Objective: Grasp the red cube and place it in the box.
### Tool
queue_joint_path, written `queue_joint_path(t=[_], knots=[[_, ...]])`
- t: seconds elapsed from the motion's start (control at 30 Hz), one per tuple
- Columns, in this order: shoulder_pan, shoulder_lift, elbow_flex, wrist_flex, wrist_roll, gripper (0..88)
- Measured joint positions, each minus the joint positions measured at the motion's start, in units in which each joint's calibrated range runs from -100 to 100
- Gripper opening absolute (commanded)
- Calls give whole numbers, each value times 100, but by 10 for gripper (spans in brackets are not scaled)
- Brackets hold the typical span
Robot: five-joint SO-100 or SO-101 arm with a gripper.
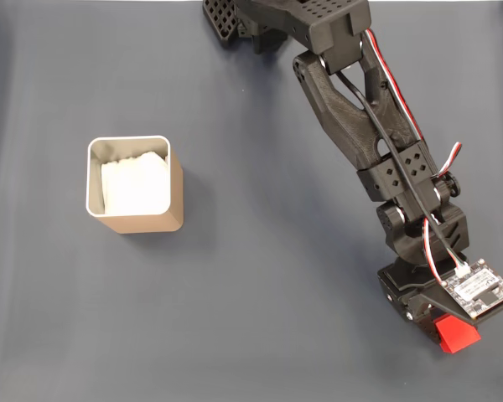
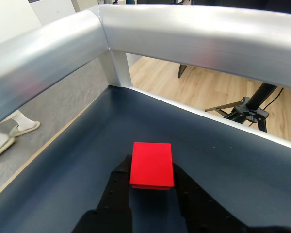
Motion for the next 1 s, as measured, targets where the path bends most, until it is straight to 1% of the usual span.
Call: queue_joint_path(t=[0.3,0.57,1.0], knots=[[-8,-526,674,24,20,84],[-90,-1658,1421,504,20,56],[-90,-4200,2687,2136,20,51]])
